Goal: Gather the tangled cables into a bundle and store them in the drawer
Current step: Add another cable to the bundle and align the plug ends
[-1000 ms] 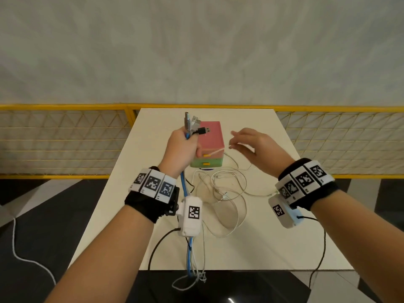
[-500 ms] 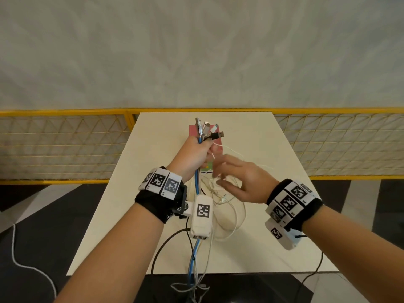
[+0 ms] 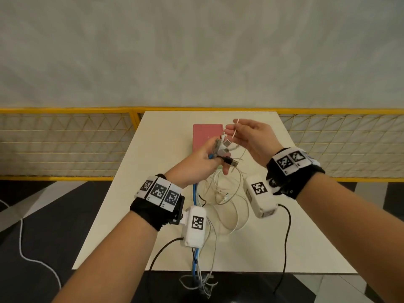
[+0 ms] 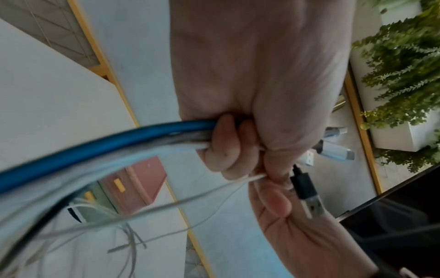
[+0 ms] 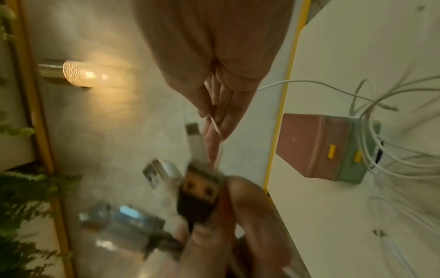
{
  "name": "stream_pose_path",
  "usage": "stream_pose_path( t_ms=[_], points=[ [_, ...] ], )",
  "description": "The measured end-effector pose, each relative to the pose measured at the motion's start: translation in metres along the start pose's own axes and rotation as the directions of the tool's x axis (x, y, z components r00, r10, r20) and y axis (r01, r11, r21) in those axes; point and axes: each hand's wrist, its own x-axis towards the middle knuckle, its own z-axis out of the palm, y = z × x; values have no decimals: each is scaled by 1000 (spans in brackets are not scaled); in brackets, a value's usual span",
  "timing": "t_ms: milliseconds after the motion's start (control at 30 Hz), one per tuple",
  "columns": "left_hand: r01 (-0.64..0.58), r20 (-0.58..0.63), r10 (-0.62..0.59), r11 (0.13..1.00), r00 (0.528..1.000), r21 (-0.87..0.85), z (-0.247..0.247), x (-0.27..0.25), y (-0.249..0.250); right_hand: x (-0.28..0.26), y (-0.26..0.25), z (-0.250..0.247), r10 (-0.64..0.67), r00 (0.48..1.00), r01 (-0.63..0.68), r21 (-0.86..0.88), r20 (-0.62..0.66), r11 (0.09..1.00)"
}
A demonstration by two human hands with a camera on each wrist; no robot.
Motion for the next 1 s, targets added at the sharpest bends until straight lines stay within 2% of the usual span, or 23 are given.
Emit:
stream_pose_path(
  t_ms=[67, 133, 167, 267, 333, 433, 533, 667, 733, 800, 900, 933, 1000],
  points=[
    [15, -182, -29, 997, 983, -79, -2, 1, 1, 3, -5, -3, -29, 1000, 29, -27, -1, 999],
    [45, -393, -101, 988, 914, -148, -7, 9, -5, -2, -5, -2, -61, 995, 72, -137, 80, 988],
    [61, -435, -131, 983, 891, -170, -10, 14, -8, -8, -3, 0, -73, 986, 105, -214, 150, 971],
    [101, -393, -197, 962, 898, -252, -13, 24, -8, -25, 11, 9, -47, 923, 221, -426, 381, 877],
    [106, -357, -202, 957, 912, -269, -12, 27, -4, -32, 21, 11, -26, 894, 255, -462, 447, 849],
    [93, -293, -178, 955, 939, -281, -10, 26, -2, -34, 26, 5, -3, 887, 264, -501, 461, 824],
    [82, -206, -124, 976, 971, -204, -8, 26, -4, -31, 25, -4, 7, 882, 277, -530, 472, 802],
    [40, -250, -68, 993, 966, -115, -5, 29, -9, -18, 28, -8, -24, 928, 253, -581, 372, 774],
    [16, -289, -49, 993, 956, -113, -6, 24, -5, -14, 30, -8, -22, 959, 181, -550, 283, 815],
    [-15, -272, -26, 989, 962, -148, -9, 19, 2, -11, 32, -9, 20, 976, 86, -471, 217, 878],
    [-42, -166, 17, 988, 986, -148, -15, 10, 13, -4, 40, -10, 222, 949, -138, -336, 225, 932],
    [-35, -137, 19, 992, 990, -118, -17, 9, 13, -2, 41, -10, 262, 936, -210, -225, 235, 951],
    [-11, -94, 7, 999, 996, -48, -22, 10, 7, 2, 36, -8, 241, 945, -269, 104, 220, 958]
  ],
)
